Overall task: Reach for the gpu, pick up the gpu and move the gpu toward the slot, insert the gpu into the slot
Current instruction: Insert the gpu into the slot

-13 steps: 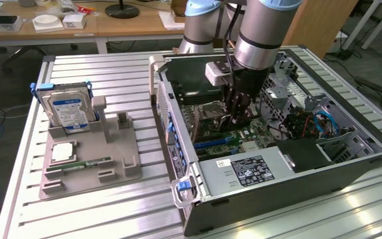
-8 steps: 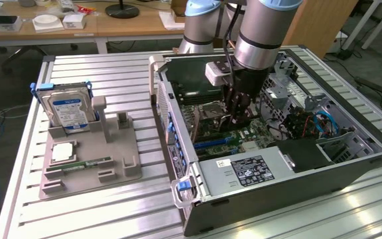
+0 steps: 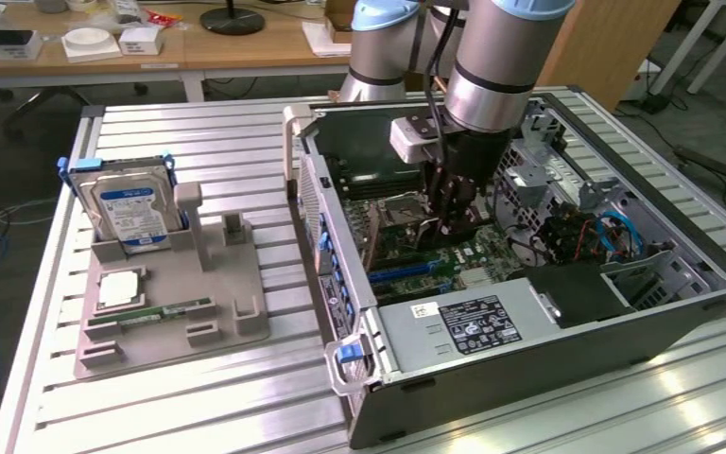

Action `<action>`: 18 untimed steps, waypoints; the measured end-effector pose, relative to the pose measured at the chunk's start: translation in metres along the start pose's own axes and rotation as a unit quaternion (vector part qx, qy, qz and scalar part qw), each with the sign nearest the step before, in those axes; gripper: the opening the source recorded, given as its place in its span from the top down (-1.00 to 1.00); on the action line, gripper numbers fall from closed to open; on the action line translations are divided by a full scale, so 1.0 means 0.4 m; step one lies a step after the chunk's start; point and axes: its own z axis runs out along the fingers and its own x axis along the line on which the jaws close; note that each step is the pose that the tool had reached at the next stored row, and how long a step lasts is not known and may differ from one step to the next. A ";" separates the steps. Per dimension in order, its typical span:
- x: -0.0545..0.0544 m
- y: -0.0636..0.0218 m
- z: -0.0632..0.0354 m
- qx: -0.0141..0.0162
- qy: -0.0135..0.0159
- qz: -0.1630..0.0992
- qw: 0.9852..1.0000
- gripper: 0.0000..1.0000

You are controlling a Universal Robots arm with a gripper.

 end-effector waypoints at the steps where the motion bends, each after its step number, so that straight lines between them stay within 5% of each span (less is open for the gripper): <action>1: 0.000 0.000 0.000 0.000 0.000 0.000 1.000 0.47; 18: 0.000 0.000 0.001 0.000 0.000 0.035 0.999 0.47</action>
